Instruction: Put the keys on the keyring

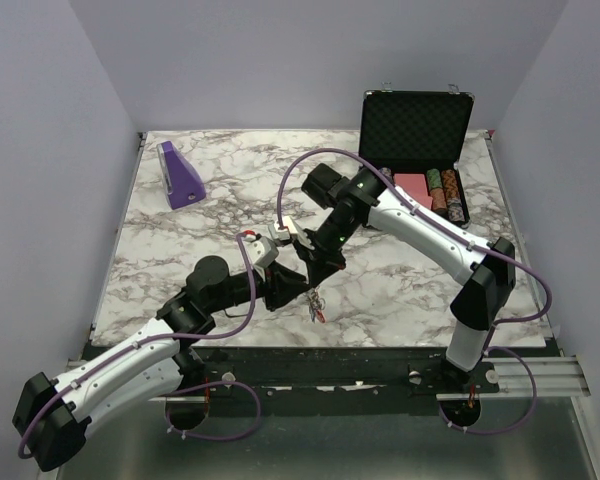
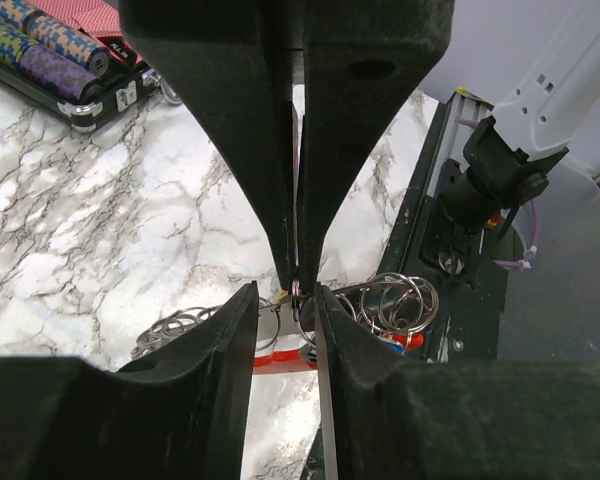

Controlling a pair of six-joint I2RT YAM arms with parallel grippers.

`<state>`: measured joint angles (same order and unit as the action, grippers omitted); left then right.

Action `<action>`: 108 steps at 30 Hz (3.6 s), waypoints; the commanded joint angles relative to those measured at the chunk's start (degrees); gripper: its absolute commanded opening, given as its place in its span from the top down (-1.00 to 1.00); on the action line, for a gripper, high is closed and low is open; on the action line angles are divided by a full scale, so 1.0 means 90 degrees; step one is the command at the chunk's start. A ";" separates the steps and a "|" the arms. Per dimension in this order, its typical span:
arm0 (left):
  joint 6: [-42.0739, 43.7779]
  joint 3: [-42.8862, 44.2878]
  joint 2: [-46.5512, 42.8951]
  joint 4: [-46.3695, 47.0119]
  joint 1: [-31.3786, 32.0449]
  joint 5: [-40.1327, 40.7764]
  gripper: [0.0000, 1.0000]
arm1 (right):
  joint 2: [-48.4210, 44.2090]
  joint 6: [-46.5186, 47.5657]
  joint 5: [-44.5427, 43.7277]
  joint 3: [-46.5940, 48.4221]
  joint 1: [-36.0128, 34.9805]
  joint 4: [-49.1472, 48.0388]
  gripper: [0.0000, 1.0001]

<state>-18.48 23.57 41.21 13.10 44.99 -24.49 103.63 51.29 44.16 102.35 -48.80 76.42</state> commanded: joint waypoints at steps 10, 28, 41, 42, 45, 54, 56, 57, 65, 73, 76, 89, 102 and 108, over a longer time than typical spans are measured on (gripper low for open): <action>0.0130 0.0223 0.0177 -0.0060 -0.0048 -0.0462 1.00 | 0.0096 0.0024 0.0122 0.0191 -0.0076 0.0503 0.99; 0.0247 -0.1407 -0.1717 0.1414 -0.0087 0.0309 1.00 | -0.0420 -0.0561 0.1371 -0.0287 0.0158 -0.0238 -0.25; 0.0003 -0.2482 -0.2030 0.3222 -0.0097 0.0397 1.00 | -0.1153 -0.3422 0.2934 -0.2260 0.1222 -0.3480 -0.14; -0.0007 -0.2502 -0.2030 0.3222 -0.0097 0.0426 1.00 | -0.1173 -0.3520 0.2983 -0.2318 0.1252 -0.3549 -0.11; 0.0003 -0.2415 -0.2001 0.3095 -0.0097 0.0689 1.00 | -0.1348 -0.3967 0.3110 -0.2727 0.1252 -0.4142 -0.06; -0.1139 -0.2892 -0.1143 0.5212 -0.0097 0.1861 1.00 | -0.1720 -0.4595 0.2623 -0.3110 0.1223 -0.5024 0.08; -0.1228 -0.2825 -0.0947 0.5399 -0.0097 0.1930 1.00 | -0.1759 -0.4644 0.2690 -0.3081 0.1223 -0.5083 0.10; -0.1209 -0.2728 -0.0888 0.5303 -0.0097 0.1911 1.00 | -0.1788 -0.4654 0.2720 -0.3042 0.1232 -0.5064 0.11; -0.0974 -0.2297 -0.0625 0.4316 -0.0097 0.2262 1.00 | -0.1935 -0.4312 0.2486 -0.2982 0.1213 -0.4897 0.23; -0.0945 -0.2599 0.0663 0.5524 -0.0097 0.2555 1.00 | -0.1691 -0.3795 0.1851 -0.3549 0.0627 -0.4907 0.32; -0.0984 -0.2834 0.1239 0.6237 -0.0097 0.2584 1.00 | -0.1613 -0.3580 0.1657 -0.3725 0.0471 -0.4898 0.34; -0.1150 -0.3196 0.2179 0.6574 -0.0077 0.2058 1.00 | -0.1554 -0.1619 0.2562 -0.3366 0.0947 -0.3172 0.17; -0.0867 -0.2327 0.1710 0.3905 0.0030 0.1657 1.00 | -0.1018 -0.1801 0.2330 -0.2631 0.1984 -0.2865 -0.04; -0.0643 -0.2034 0.1935 0.4003 0.0030 0.1394 1.00 | -0.0597 -0.2358 0.2427 -0.3080 0.1848 -0.3451 0.05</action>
<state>-26.63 3.31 57.69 49.41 45.12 -8.88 96.07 33.74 66.41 77.19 -31.00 48.86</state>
